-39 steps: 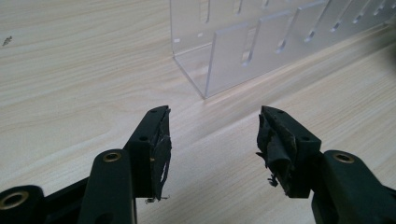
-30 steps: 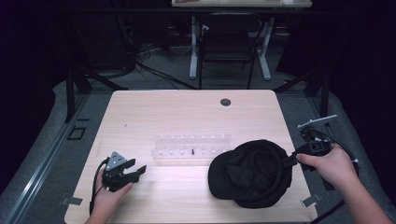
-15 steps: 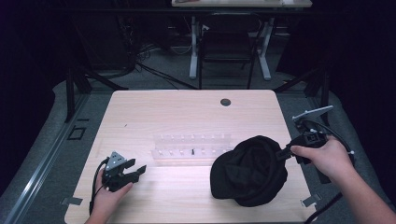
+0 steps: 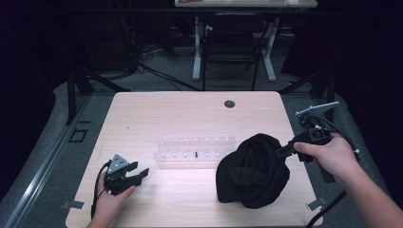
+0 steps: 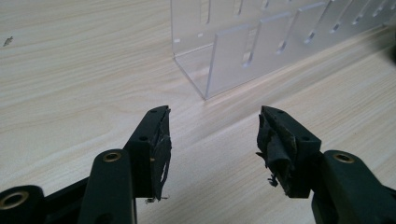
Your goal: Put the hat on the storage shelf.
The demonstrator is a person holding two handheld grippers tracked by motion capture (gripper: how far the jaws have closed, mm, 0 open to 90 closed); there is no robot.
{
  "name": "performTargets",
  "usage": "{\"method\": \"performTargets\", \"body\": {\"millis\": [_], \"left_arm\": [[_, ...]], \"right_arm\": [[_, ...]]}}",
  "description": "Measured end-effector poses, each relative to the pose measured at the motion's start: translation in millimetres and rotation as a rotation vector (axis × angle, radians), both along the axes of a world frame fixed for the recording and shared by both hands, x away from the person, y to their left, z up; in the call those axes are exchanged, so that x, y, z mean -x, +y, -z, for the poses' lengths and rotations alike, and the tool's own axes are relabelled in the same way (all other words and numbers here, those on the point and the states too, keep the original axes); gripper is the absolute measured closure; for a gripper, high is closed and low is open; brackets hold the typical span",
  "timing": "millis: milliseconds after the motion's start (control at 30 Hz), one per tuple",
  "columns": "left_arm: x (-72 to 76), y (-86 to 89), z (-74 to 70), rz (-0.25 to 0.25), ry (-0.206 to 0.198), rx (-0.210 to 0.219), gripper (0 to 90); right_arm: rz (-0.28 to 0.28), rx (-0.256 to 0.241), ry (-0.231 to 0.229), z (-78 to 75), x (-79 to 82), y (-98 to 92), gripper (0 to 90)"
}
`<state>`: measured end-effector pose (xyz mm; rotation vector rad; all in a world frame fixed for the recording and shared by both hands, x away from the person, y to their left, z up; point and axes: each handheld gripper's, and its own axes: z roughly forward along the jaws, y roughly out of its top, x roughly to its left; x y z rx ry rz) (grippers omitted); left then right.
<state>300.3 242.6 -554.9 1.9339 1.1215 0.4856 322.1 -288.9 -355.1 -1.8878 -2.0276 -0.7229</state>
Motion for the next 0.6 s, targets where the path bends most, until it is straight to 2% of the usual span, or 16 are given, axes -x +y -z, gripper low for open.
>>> {"method": "performTargets", "body": {"millis": [133,233,267,300,333,367,433,467,500,600], "left_arm": [[-0.2,0.1,0.1,-0.001,0.0,0.001,44.6],[-0.2,-0.1,0.3,-0.001,0.001,0.002,44.6],[-0.1,-0.2,0.3,-0.001,0.001,0.002,44.6],[0.0,-0.1,0.1,0.0,0.001,0.002,44.6],[0.0,-0.1,0.1,-0.001,0.001,0.002,44.6],[0.0,-0.1,0.1,-0.001,0.001,0.002,44.6],[0.0,0.0,0.1,-0.001,0.001,0.003,44.6],[0.1,0.0,0.0,-0.002,0.002,0.003,44.7],[0.0,-0.1,0.1,-0.001,0.001,0.003,44.7],[0.2,-0.3,0.0,-0.001,0.002,0.002,44.6]], "right_arm": [[-0.025,-0.008,-0.005,-6.0,0.0,0.8,88.2],[-0.022,-0.01,-0.014,-9.2,0.2,2.9,88.2],[-0.043,-0.007,-0.005,-11.3,-0.7,2.3,88.2],[-0.016,-0.01,-0.014,-12.1,0.3,4.5,88.2],[-0.042,-0.008,-0.008,-13.8,-0.2,3.0,88.3],[-0.014,-0.021,-0.017,-14.3,0.5,4.8,88.2],[-0.031,-0.024,-0.017,-16.5,0.8,3.6,88.3],[-0.011,-0.026,-0.023,-17.5,1.5,5.2,88.3],[-0.034,-0.022,-0.017,-19.0,1.1,3.4,88.3],[-0.015,-0.036,-0.03,-23.5,2.3,4.4,88.3]]}}
